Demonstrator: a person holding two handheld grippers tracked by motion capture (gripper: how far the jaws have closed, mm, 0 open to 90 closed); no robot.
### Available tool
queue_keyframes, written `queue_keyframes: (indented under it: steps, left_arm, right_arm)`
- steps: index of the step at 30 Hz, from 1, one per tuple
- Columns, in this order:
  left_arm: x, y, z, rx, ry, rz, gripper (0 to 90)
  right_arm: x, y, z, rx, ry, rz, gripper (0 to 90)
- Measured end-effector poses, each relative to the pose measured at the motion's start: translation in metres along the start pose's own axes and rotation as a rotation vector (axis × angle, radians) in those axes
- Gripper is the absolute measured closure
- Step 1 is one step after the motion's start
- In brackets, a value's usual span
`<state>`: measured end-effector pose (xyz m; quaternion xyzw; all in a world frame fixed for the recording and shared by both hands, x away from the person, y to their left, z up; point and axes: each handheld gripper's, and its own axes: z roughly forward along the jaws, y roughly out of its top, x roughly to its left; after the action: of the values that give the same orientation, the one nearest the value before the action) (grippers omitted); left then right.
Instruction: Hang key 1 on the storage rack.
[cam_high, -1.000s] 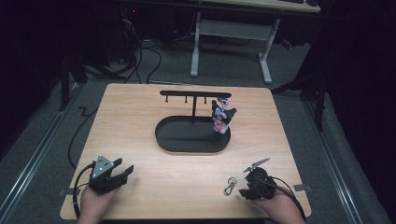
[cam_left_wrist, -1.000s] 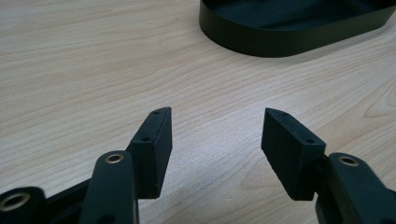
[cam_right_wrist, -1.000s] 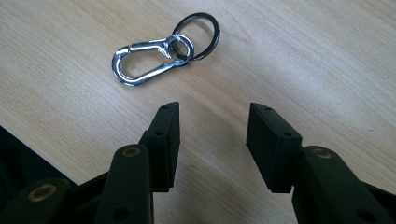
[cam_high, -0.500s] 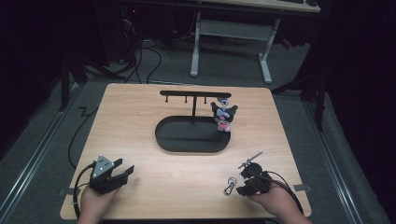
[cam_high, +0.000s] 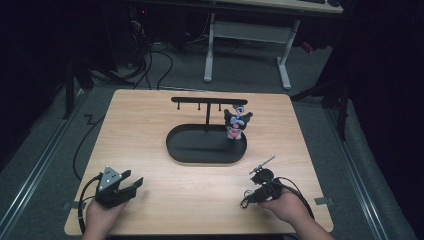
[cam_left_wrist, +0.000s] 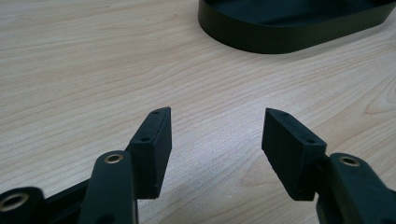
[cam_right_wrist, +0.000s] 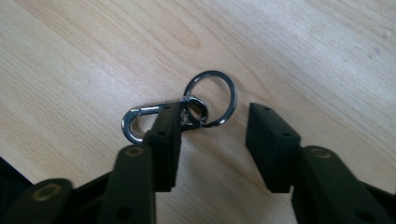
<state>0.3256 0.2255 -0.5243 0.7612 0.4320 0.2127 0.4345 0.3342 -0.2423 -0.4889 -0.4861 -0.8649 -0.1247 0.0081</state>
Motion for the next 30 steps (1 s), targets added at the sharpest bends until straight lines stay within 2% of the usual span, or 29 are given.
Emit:
queue_keyframes:
  steps: [5,9,11,13,14,17,19,21,24,30]
  left_arm:
    - [0.0,0.0,0.0,0.001,0.0,0.001,43.5]
    - [0.0,0.0,0.0,0.002,-0.002,0.001,43.5]
    - [0.0,0.0,0.0,0.001,-0.002,0.001,43.5]
    - [0.0,0.0,0.0,0.0,-0.001,0.001,43.5]
    - [0.0,0.0,0.0,0.002,-0.001,0.001,43.4]
    - [0.0,0.0,0.001,0.001,-0.002,0.0,43.4]
    - [0.0,0.0,0.001,0.004,-0.001,0.003,43.3]
    - [0.0,0.0,0.001,0.006,-0.001,0.004,43.3]
    - [-0.001,0.0,0.001,0.008,-0.003,0.004,43.3]
    - [0.0,0.0,0.001,0.005,-0.002,0.003,43.2]
  right_arm:
    - [0.006,0.002,-0.001,-0.012,-0.029,-0.044,72.5]
    - [0.009,0.002,-0.004,-0.017,-0.04,-0.064,78.7]
    - [0.01,0.001,-0.005,-0.019,-0.044,-0.069,81.4]
    - [0.012,0.001,-0.008,-0.014,-0.037,-0.049,83.5]
    - [0.01,0.001,-0.008,-0.024,-0.034,-0.082,84.1]
    - [0.013,0.0,-0.008,-0.021,-0.028,-0.069,84.5]
    - [0.014,0.0,-0.008,-0.024,-0.025,-0.085,84.6]
    - [0.017,0.0,-0.008,-0.023,-0.024,-0.071,84.5]
    - [0.019,0.002,-0.008,-0.023,-0.021,-0.079,84.4]
    - [0.019,0.005,-0.009,-0.008,-0.04,-0.09,88.0]
